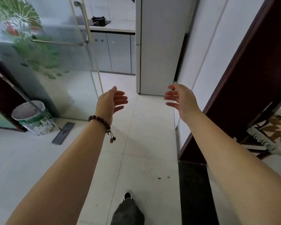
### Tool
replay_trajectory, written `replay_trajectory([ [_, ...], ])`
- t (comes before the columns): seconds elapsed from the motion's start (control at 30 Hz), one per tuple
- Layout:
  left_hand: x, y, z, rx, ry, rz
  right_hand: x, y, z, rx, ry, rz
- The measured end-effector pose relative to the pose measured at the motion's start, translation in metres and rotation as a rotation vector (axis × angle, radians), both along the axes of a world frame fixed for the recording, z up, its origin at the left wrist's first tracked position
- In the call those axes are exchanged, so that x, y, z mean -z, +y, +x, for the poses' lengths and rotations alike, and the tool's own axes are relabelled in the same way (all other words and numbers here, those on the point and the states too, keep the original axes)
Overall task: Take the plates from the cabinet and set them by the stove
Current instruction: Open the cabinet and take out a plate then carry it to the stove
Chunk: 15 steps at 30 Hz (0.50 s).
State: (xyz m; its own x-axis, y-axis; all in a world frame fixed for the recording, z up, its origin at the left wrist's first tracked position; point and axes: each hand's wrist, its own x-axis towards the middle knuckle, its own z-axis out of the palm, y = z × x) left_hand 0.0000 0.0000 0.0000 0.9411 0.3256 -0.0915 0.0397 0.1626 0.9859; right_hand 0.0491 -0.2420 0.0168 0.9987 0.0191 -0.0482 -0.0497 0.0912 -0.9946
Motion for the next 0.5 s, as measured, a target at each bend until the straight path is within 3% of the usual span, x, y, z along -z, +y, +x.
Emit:
replay_trajectory([
  [0.5,0.041,0.063,0.222,-0.018,0.108,-0.047,0.045,0.071,0.217,0.048,0.095,0.019],
])
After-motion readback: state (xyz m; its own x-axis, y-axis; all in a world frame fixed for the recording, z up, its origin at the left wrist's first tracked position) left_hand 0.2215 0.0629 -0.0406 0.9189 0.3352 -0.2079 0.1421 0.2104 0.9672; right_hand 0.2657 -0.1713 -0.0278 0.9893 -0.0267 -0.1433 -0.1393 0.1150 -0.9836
